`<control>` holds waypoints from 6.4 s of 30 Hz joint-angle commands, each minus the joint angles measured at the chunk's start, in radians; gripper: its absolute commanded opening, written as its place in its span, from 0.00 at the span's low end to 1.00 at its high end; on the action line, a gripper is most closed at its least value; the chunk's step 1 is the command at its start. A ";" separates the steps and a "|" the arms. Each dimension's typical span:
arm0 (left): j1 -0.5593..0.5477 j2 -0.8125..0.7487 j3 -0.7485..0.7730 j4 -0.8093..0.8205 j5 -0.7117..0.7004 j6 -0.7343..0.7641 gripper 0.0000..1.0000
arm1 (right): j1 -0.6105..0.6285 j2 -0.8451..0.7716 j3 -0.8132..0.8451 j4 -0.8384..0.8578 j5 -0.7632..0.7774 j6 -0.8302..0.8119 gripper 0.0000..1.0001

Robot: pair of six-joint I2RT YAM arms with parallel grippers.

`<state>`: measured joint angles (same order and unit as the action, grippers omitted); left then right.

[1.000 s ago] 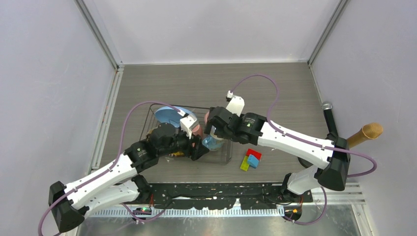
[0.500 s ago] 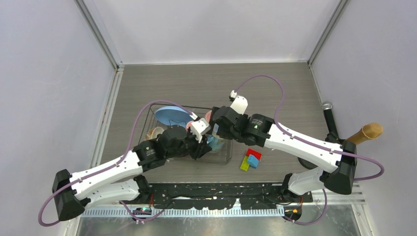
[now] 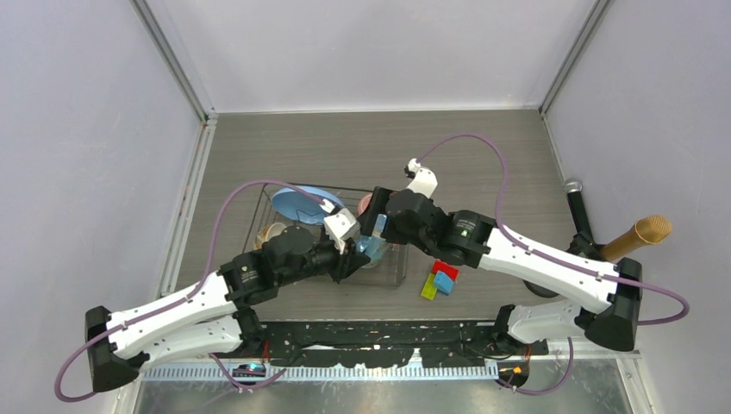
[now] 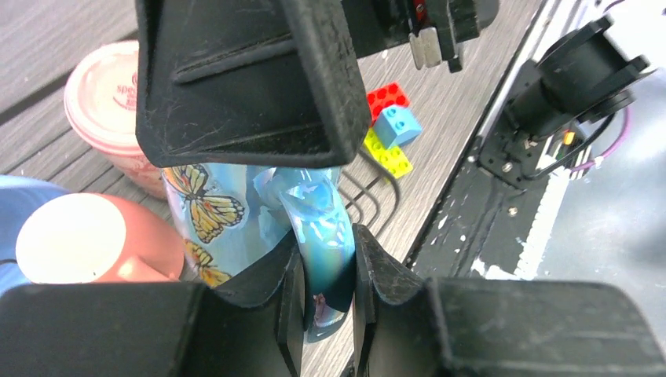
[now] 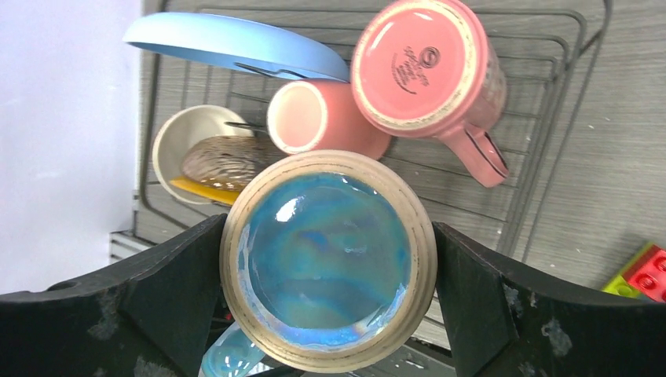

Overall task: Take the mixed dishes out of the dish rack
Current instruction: Pick up the cup from the dish rack, then place the cup at the center of the board.

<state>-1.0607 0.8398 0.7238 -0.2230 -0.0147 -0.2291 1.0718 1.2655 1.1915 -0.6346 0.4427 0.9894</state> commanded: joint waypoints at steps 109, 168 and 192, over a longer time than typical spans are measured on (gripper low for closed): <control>0.019 0.088 0.347 -0.235 -0.773 -1.139 0.80 | 0.081 -0.189 -0.452 1.030 0.145 -0.648 0.00; 0.020 0.076 0.234 -0.325 -0.532 -0.437 1.00 | -1.098 0.175 0.003 0.147 -0.061 -0.441 0.00; 0.019 0.081 0.212 -0.323 -0.486 -0.466 1.00 | -1.139 0.293 0.074 0.178 -0.038 -0.458 0.83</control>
<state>-1.0386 0.9283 0.9253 -0.5781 -0.5034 -0.6849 -0.0631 1.6554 1.2293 -0.4759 0.4007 0.5350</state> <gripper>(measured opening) 0.996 0.743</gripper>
